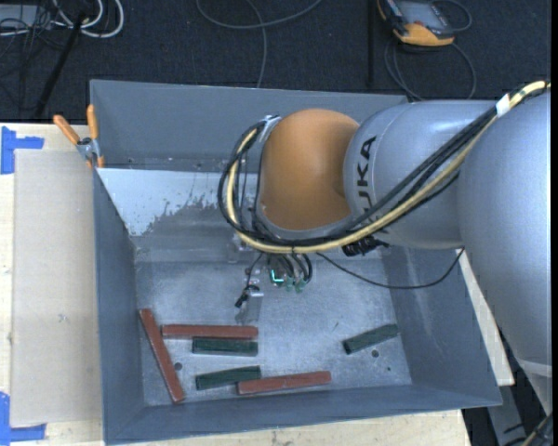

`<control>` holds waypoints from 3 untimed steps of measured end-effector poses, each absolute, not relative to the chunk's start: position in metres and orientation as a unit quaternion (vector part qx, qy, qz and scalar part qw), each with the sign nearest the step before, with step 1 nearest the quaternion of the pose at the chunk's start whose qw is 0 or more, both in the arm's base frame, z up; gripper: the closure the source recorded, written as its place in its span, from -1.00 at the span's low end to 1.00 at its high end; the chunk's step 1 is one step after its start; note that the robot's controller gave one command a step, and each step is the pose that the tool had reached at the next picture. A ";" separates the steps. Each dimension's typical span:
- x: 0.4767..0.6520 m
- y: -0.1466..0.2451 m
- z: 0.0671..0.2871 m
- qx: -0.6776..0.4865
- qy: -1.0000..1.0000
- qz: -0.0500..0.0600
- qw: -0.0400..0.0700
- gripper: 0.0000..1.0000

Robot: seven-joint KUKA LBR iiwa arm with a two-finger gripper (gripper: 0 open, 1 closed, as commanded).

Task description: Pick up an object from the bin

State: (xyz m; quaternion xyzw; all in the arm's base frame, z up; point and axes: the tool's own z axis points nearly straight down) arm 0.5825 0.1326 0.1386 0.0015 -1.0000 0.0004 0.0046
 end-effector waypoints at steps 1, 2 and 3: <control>0.530 0.170 0.067 0.067 -0.998 0.000 0.004 -1.00; 0.533 0.169 0.070 0.064 -0.998 0.000 0.000 1.00; 0.577 0.182 0.204 0.196 -0.981 -0.001 -0.004 1.00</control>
Offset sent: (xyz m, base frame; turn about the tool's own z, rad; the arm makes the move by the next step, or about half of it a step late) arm -0.0496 0.0362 -0.0686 -0.1296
